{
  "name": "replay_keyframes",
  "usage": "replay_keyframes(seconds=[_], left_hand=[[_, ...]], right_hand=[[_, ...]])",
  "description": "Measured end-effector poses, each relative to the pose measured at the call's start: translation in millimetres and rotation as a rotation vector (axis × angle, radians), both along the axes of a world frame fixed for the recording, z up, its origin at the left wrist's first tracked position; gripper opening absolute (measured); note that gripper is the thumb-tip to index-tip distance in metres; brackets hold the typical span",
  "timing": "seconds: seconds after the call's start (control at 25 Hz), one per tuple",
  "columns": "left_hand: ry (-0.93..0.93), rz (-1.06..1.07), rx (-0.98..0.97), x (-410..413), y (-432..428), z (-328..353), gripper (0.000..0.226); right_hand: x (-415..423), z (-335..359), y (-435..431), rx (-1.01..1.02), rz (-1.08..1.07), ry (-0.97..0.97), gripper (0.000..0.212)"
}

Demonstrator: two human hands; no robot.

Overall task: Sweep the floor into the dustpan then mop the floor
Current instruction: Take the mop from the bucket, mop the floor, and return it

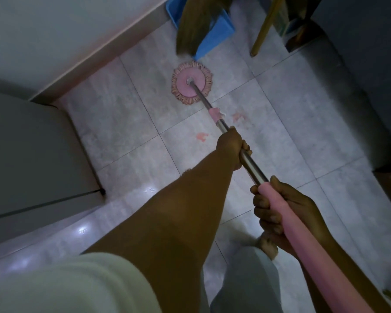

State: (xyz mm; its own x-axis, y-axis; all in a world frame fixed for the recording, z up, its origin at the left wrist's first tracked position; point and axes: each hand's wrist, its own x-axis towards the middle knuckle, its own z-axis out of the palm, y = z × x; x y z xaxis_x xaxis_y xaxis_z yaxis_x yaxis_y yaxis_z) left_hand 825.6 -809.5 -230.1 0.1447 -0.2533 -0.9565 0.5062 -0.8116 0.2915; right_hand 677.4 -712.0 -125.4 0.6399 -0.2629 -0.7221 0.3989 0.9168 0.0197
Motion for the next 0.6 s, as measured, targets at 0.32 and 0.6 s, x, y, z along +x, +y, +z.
replay_keyframes(seconds=[0.32,0.6], left_hand=[[0.045,-0.123,0.032,-66.2,11.4,7.3,0.034],[0.103,-0.211,0.065,-107.1,4.5,20.4,0.038]], right_hand=[[-52.2,9.7,26.0,0.009,-0.143,0.067,0.039],[-79.5,13.8,33.9,0.029,-0.242,0.070,0.039]])
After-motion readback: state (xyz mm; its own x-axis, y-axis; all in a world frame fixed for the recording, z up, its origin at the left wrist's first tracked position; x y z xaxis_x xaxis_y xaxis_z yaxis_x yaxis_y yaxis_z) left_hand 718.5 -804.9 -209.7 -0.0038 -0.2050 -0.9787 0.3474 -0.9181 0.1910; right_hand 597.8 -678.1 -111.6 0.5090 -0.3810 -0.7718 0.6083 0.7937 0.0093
